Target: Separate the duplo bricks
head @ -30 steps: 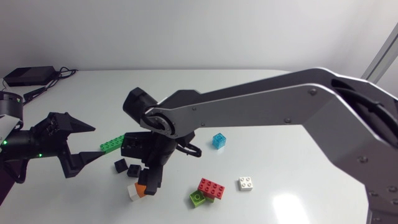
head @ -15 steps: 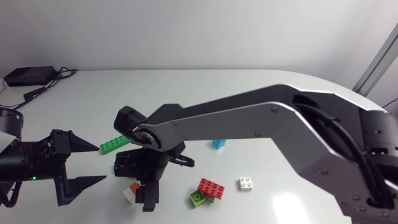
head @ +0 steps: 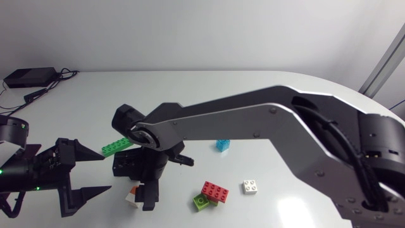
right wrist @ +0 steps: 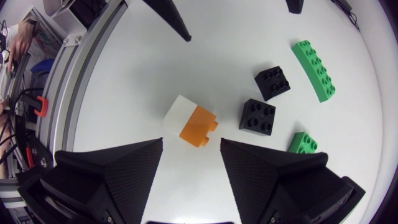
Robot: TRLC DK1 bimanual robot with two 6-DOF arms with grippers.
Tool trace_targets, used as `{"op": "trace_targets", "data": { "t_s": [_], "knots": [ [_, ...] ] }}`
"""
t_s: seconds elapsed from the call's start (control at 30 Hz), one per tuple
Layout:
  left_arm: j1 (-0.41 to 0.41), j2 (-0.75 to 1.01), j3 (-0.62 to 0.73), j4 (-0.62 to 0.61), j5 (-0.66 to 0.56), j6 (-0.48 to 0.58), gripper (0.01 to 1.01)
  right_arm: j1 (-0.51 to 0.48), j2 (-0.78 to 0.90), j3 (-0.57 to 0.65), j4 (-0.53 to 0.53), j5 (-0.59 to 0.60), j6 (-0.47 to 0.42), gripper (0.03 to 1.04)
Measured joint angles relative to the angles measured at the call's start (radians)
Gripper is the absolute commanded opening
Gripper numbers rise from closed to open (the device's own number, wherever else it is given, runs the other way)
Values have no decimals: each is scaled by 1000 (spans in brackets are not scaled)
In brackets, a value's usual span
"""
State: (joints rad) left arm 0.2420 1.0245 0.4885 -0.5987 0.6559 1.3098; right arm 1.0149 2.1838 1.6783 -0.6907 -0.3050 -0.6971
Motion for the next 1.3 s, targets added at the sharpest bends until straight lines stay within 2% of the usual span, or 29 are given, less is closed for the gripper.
{"op": "trace_targets", "data": {
  "t_s": [0.27,0.33,0.4,0.47,0.57,0.9,1.03,1.3],
  "knots": [
    [38,0,0,0,0,7,977,23,7,0,6,96,2,690],
    [38,0,0,0,0,7,977,27,7,0,16,109,5,739],
    [38,0,0,0,0,7,977,27,7,0,21,123,4,744],
    [39,0,0,0,0,7,977,27,7,0,24,126,0,833],
    [45,-9,0,-1,0,7,977,27,7,0,24,122,-24,884],
    [107,-24,0,-23,3,42,977,40,32,30,24,138,-50,893],
    [139,-24,1,-42,22,61,977,60,50,47,50,158,-22,925],
    [149,-31,2,-61,27,67,977,63,51,47,90,153,0,918]
  ]
}}
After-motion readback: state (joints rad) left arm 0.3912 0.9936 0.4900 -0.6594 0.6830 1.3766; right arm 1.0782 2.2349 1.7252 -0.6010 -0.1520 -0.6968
